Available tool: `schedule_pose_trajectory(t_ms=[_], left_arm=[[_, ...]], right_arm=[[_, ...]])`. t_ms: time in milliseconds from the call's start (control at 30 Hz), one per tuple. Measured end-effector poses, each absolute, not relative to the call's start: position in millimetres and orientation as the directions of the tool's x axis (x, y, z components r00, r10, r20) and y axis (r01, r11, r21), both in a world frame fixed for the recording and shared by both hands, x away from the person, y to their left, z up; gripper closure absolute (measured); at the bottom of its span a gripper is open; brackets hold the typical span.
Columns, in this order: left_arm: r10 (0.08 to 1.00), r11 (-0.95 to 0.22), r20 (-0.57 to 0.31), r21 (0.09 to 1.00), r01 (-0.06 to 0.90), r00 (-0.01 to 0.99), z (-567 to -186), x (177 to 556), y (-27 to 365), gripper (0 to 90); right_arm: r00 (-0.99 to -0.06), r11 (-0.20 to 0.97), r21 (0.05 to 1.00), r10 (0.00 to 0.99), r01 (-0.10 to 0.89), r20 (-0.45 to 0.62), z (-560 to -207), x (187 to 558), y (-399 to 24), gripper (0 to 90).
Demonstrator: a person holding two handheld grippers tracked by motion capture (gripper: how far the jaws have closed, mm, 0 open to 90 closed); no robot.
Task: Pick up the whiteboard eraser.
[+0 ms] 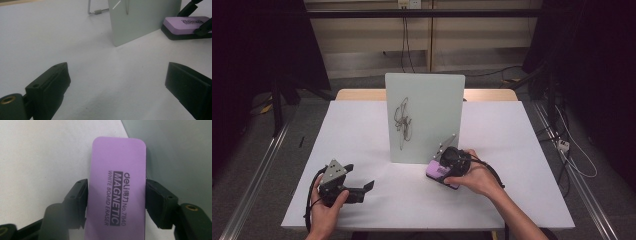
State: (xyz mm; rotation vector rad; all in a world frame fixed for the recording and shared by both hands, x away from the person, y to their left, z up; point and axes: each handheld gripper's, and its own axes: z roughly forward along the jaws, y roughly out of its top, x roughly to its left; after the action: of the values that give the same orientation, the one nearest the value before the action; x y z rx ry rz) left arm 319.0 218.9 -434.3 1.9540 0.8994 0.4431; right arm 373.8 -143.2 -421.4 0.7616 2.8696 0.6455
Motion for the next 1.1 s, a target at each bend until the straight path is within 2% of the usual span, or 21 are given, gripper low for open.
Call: schedule_pose_trajectory(t_ms=[900, 1100], left_arm=[[0.746, -0.316, -0.058, 0.847, 0.428, 0.664, -435.8, 320.4, 218.8, 5.6], [0.746, -0.316, -0.062, 0.843, 0.435, 0.663, -436.1, 320.8, 219.1, 5.6]], right_arm=[[-0.873, 0.810, 0.371, 0.487, 0.455, 0.007, -419.3, 375.1, -138.6, 41.0], [-0.875, 0.794, 0.417, 0.485, 0.442, 0.005, -415.4, 371.7, -140.5, 41.1]])
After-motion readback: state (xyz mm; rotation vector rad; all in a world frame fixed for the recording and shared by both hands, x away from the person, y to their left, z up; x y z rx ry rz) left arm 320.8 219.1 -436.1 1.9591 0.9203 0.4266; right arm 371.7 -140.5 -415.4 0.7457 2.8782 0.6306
